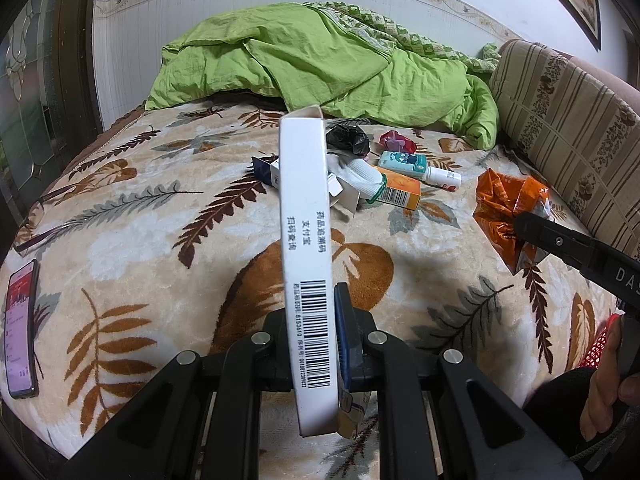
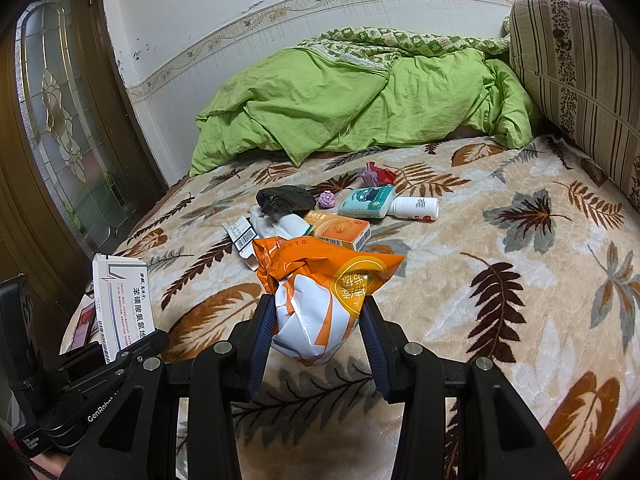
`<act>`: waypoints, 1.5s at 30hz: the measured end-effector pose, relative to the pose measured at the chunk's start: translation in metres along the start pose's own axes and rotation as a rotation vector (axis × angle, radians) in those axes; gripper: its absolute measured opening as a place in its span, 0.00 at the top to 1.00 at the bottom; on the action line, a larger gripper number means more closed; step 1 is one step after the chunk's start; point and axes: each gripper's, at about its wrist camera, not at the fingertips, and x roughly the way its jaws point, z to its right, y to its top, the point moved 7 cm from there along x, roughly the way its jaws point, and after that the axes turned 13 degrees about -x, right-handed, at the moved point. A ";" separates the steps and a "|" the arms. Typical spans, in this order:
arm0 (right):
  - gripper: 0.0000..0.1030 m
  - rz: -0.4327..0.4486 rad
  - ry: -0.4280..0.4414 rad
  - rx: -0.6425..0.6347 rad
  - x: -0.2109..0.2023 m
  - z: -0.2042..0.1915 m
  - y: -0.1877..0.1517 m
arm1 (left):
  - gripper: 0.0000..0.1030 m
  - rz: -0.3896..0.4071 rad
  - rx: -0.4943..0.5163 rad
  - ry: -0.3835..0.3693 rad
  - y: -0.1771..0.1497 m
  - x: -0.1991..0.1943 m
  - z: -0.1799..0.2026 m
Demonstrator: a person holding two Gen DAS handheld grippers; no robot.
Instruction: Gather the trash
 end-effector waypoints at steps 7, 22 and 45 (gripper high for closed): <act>0.56 0.000 0.001 0.002 0.000 0.000 0.000 | 0.86 0.000 0.000 0.001 0.000 -0.001 0.000; 0.56 -0.001 0.002 0.002 0.000 0.001 0.000 | 0.86 0.003 -0.002 -0.004 0.000 -0.001 0.001; 0.56 -0.011 0.011 0.127 -0.086 0.026 -0.030 | 0.86 -0.091 0.161 -0.260 -0.025 -0.041 0.091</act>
